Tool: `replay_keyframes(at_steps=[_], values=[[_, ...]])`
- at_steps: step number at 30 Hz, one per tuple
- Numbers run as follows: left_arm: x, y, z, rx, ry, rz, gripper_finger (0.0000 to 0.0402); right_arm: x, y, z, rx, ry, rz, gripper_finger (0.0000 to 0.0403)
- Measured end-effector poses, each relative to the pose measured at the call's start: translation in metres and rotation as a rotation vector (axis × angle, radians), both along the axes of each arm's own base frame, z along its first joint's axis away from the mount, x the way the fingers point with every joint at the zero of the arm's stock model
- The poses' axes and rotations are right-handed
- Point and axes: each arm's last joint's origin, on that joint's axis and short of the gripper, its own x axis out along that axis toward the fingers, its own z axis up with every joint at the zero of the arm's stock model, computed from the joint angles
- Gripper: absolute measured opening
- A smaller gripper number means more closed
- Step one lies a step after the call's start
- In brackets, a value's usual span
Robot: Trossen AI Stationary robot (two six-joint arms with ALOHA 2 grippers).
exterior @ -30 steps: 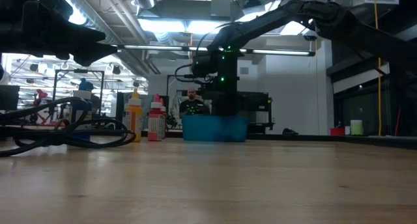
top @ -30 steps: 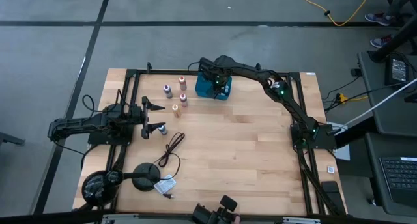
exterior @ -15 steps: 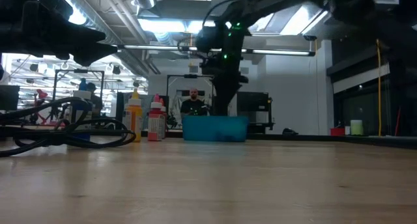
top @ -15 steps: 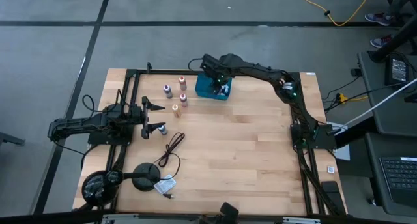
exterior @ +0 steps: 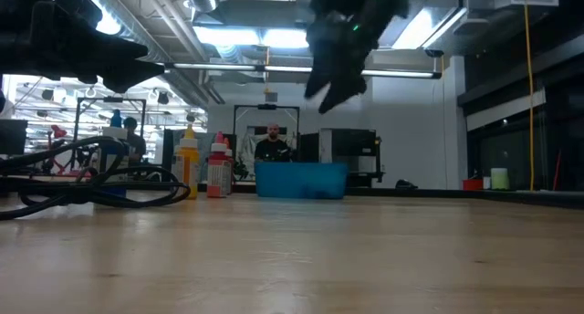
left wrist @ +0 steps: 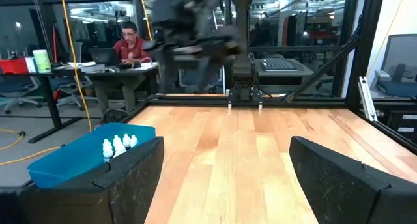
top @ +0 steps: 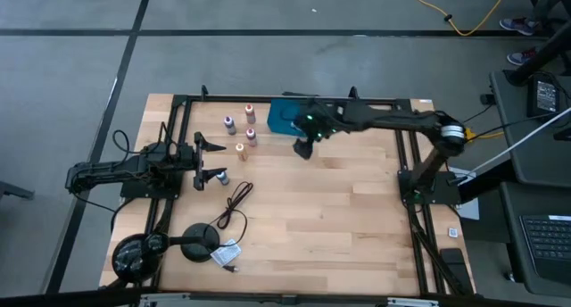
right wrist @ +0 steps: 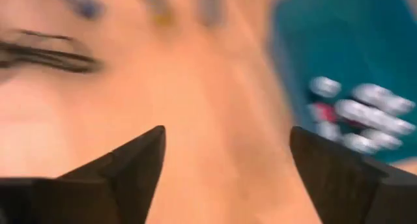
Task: Pick & Place food coloring
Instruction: Put the large orange food coloring bottle into the blue container
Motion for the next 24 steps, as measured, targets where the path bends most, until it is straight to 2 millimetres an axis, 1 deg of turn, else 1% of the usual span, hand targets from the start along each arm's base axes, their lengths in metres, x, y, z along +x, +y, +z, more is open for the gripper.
replay_keyframes(at_steps=[2,4,8,12,20,24], values=[[0.0,0.0,0.0,0.0,0.0,0.0,0.0327,-0.009,0.013,0.004,0.022,-0.094,0.057,0.0352],[0.0,0.0,0.0,0.0,0.0,0.0,0.0329,-0.019,0.023,0.007,0.048,-0.188,0.077,0.0369],[0.0,0.0,0.0,0.0,0.0,0.0,0.0328,-0.044,0.034,0.003,0.09,-0.357,0.075,0.0387],[0.0,0.0,0.0,0.0,0.0,0.0,0.0328,-0.073,0.041,-0.011,0.137,-0.495,0.027,0.0392],[0.0,0.0,0.0,0.0,0.0,0.0,0.0327,-0.126,0.052,-0.053,0.263,-0.692,-0.065,0.0392],[0.0,0.0,0.0,0.0,0.0,0.0,0.0329,-0.15,0.054,-0.062,0.3,-0.839,-0.089,0.0393]])
